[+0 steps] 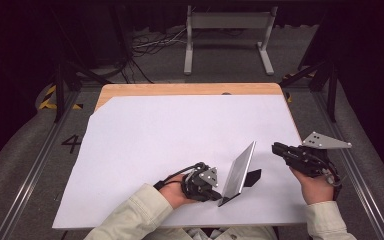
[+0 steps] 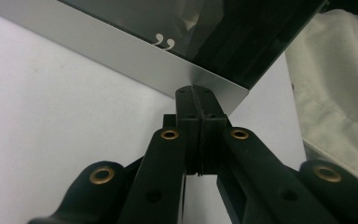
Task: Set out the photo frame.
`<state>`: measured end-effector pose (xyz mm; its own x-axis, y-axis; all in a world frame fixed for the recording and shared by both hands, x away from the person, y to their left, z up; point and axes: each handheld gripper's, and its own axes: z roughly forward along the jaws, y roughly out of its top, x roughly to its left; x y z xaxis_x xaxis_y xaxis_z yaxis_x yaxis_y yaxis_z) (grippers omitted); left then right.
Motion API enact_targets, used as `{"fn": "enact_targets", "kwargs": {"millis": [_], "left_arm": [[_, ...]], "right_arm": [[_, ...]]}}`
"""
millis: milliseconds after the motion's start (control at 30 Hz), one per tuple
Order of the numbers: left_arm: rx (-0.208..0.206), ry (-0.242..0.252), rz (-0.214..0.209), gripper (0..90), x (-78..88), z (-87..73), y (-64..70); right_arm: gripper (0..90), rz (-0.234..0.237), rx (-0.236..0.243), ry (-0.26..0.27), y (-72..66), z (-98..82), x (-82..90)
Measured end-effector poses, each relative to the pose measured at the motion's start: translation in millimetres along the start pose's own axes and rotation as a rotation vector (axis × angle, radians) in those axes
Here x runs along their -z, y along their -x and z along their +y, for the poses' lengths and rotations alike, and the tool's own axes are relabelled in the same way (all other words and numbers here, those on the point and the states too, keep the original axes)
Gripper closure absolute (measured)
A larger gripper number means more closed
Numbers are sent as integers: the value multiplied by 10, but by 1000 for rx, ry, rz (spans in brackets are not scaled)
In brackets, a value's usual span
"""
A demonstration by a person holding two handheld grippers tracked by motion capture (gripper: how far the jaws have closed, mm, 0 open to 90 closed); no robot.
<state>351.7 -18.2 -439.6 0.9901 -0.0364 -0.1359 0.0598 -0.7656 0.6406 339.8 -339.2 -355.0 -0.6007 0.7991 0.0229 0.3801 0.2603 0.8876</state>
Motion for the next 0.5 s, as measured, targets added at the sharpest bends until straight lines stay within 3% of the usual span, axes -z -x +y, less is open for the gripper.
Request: {"fn": "enact_targets", "kwargs": {"millis": [200, 500], "left_arm": [[-22, -11, -15, 900, -86, 102, 27], [-56, -16, -26, 900, -233, 294, 32]], "right_arm": [[807, -3, -12, 9, 29, 8, 42], [811, 21, -70, 14, 83, 6, 118]]}}
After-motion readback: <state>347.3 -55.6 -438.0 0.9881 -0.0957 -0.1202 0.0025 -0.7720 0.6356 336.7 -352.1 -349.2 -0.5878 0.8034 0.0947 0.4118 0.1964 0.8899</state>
